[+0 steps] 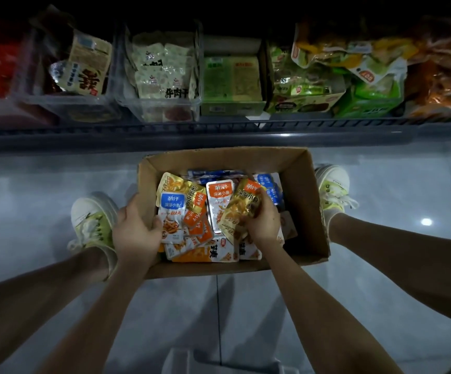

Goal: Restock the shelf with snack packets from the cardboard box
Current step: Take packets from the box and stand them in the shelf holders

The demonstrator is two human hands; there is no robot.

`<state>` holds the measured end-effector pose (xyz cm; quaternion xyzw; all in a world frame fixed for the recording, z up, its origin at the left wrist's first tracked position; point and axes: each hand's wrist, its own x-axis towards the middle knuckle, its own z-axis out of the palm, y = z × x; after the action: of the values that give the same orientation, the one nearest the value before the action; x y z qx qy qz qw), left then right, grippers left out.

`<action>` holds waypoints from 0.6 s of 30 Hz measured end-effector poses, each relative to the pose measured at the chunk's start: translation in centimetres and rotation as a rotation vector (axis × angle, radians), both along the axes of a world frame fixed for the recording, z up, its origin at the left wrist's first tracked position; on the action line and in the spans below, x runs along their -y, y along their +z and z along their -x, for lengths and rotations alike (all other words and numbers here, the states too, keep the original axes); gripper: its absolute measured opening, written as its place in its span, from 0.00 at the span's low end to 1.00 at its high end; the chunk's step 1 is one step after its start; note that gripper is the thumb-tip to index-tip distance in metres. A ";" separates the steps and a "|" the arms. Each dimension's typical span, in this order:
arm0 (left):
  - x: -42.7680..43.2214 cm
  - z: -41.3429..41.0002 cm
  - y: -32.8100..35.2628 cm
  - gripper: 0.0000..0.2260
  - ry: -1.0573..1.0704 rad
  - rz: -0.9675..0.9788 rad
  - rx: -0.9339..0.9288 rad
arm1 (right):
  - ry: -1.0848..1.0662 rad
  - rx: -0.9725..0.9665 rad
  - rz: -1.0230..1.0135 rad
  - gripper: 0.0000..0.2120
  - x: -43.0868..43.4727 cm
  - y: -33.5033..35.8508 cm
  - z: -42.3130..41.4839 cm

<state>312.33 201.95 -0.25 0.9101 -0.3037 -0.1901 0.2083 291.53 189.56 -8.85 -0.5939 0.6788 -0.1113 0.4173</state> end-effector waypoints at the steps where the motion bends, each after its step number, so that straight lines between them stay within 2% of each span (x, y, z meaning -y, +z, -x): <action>1: 0.0 0.3 0.3 0.26 0.008 0.001 0.047 | -0.013 0.010 0.030 0.35 -0.3 0.4 0.1; 4: -0.1 1.2 1.5 0.25 0.022 0.049 0.159 | -0.074 -0.045 0.083 0.31 -0.4 1.4 0.6; 7: -0.2 2.3 2.5 0.23 -0.036 0.079 0.165 | -0.140 -0.143 0.150 0.26 -0.3 2.5 1.2; 8: -0.1 2.6 2.7 0.22 -0.065 0.092 0.160 | -0.159 -0.123 0.150 0.25 -0.2 3.2 1.3; 10: 0.2 3.4 3.1 0.20 -0.113 0.117 0.105 | -0.253 0.045 0.093 0.23 0.0 4.9 1.4; 12: 0.8 4.2 3.4 0.18 -0.142 0.130 -0.027 | -0.426 0.325 -0.047 0.21 -0.1 6.5 1.4; 14: 1.4 5.2 3.9 0.20 -0.147 0.111 -0.241 | -0.515 0.578 -0.224 0.19 -0.7 8.0 1.3; 16: 2.1 6.1 4.7 0.22 -0.106 0.089 -0.521 | -0.487 0.738 -0.381 0.19 -1.9 9.3 1.0; 18: 2.4 7.0 5.0 0.18 -0.005 0.149 -0.768 | -0.416 0.824 -0.507 0.17 -3.4 10.4 0.5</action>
<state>305.29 199.53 4.73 0.7543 -0.2189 -0.4950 0.3716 291.05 193.00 1.52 -0.2339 0.5675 -0.2482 0.7494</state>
